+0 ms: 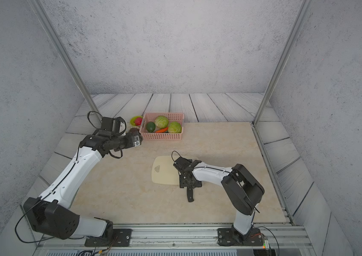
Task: Align the knife with the edge of the cutting board
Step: Adjust the knife at the edge of the cutting board.
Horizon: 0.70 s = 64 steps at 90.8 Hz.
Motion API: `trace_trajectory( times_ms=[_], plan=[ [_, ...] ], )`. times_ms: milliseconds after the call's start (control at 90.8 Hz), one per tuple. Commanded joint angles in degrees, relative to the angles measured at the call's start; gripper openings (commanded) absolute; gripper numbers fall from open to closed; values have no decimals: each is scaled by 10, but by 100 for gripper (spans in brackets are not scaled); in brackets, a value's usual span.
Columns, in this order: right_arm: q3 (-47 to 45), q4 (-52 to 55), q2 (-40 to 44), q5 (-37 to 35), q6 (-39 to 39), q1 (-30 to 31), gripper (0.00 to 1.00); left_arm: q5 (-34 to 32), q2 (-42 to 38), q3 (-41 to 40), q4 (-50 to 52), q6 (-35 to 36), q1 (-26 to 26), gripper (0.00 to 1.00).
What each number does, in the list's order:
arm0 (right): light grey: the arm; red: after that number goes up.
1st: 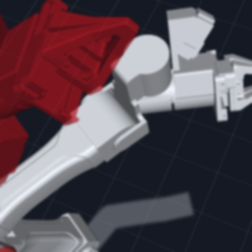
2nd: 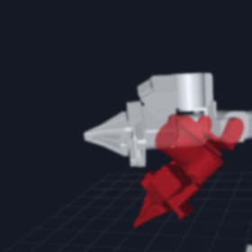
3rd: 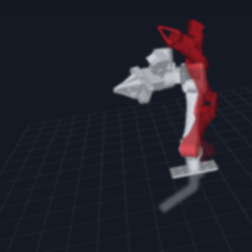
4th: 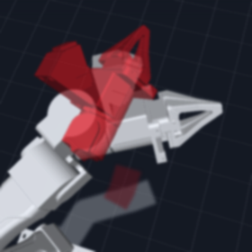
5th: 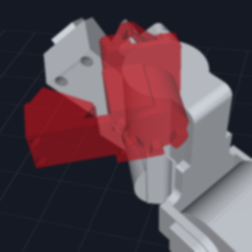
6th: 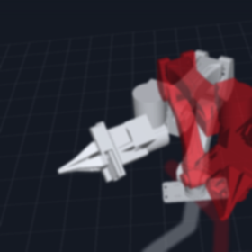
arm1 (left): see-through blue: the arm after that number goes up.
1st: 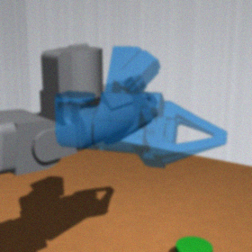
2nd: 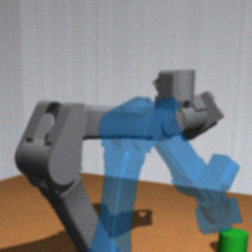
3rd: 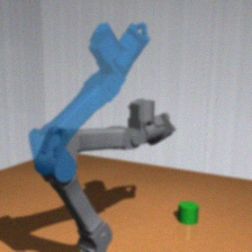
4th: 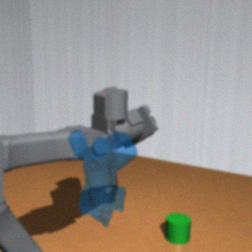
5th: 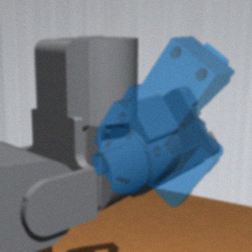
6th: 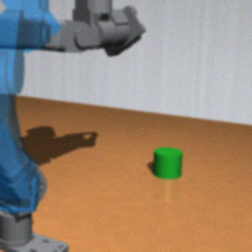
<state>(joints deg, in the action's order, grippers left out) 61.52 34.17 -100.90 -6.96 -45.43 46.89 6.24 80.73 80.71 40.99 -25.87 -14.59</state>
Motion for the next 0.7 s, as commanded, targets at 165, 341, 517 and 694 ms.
trace_trajectory(
  times_ms=[165,341,517,694],
  plan=[
    [-1,-1,-24,2,-17,-5,66,3,5,2,10,7,4,98],
    [3,4,-33,0,-17,-8,64,4,6,2,10,6,4,98],
    [10,7,-34,-1,-15,-10,61,4,7,2,9,6,4,98],
    [17,12,-37,-1,-16,-11,59,4,7,2,10,7,3,98]
  ],
)
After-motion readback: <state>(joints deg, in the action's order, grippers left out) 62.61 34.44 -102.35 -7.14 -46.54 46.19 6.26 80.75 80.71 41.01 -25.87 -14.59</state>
